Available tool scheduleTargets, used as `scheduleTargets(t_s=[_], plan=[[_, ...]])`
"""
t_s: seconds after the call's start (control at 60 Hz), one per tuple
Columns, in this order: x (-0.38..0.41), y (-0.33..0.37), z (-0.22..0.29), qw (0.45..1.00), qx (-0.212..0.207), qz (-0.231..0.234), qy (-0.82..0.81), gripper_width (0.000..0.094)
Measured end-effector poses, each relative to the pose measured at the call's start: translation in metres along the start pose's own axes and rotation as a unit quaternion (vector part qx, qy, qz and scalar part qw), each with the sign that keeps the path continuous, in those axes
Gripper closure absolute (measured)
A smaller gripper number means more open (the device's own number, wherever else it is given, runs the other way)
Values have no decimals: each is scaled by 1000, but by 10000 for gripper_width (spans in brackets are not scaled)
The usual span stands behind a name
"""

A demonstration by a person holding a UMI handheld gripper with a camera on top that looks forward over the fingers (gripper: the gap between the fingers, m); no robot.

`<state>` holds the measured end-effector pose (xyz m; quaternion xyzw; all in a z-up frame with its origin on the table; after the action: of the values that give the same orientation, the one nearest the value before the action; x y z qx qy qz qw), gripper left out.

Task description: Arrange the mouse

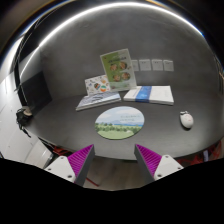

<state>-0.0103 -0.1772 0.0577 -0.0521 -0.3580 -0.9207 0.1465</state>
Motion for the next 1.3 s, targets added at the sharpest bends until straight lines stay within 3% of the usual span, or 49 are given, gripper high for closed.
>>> scheduleTargets(t_s=[0.233,0.483,0.55,0.767,0.983,1.017,1.1,1.3], plan=[[-73,31,-8,997,0,-76,-18,102],[-223,28,8,987,-11,-160,13,102],[-257,11,20,987,-17,-157,17,103],[-305,-48,43,994,30,-101,9,98],[-317,-79,75,995,37,-95,7,120],[-321,-82,76,994,38,-104,11,137],[-320,-83,78,993,43,-113,11,351],[-321,-84,80,992,33,-120,-21,489]])
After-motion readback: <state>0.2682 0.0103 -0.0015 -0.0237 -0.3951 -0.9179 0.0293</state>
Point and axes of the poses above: the point between the fingertips, and its own axes, seen from behind it with the camera up: x to the left, z up, y backward, against the way the camera looks, the point moved 2 cm from there along y, backward, against the way the camera looks, and after that the axes turned 10 degrees about x, right-handed, at the moved point
